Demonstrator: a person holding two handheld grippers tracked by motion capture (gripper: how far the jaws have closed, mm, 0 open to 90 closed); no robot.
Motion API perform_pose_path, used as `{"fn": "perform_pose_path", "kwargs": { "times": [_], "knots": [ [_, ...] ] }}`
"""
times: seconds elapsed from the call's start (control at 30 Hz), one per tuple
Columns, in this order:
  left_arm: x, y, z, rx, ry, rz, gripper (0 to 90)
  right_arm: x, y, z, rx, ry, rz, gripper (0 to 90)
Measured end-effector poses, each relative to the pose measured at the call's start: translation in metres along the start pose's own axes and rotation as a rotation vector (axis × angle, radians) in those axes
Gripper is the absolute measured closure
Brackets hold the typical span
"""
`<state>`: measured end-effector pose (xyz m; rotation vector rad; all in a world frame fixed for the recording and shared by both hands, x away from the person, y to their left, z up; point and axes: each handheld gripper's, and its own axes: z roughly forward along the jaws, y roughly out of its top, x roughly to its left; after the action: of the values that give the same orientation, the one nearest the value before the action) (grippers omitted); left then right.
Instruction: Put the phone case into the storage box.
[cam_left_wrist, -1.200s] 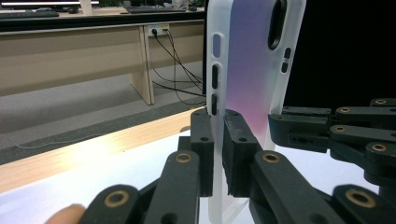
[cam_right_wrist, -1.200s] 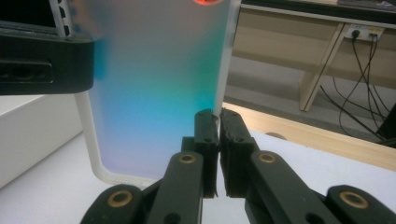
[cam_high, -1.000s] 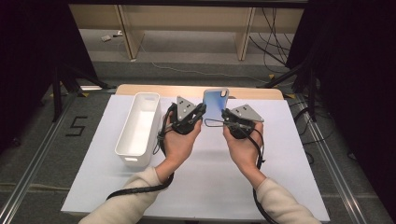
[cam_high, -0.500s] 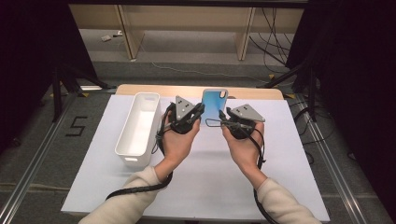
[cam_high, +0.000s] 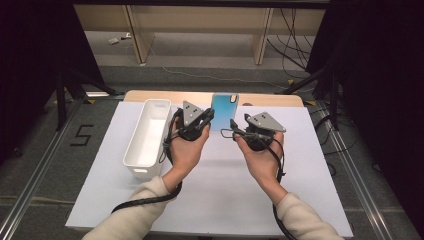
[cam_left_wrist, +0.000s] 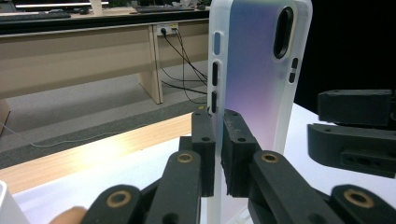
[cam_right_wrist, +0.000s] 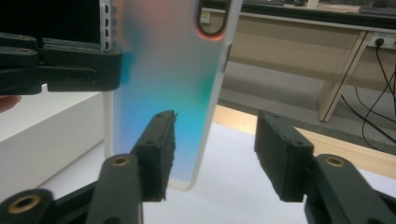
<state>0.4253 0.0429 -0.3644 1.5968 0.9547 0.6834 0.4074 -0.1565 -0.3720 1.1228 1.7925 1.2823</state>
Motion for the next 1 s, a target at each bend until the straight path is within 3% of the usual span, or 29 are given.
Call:
{"fn": "perform_pose_path", "kwargs": {
  "times": [0.13,0.37,0.77,1.0],
  "knots": [
    [0.003,0.001,0.000,0.000,0.008,0.003,84.5,0.000,0.001,-0.002,-0.029,0.018,0.001,42.5],
    [0.006,0.002,-0.001,-0.005,0.015,0.002,84.6,0.004,0.003,-0.009,-0.030,0.028,-0.004,41.6],
    [0.013,0.002,-0.002,-0.004,0.020,-0.002,84.6,-0.005,0.000,-0.016,-0.017,0.013,0.001,41.7],
    [0.019,0.002,-0.005,-0.009,0.026,-0.013,84.6,-0.012,-0.003,-0.021,-0.043,0.005,-0.009,40.6]
  ]
}}
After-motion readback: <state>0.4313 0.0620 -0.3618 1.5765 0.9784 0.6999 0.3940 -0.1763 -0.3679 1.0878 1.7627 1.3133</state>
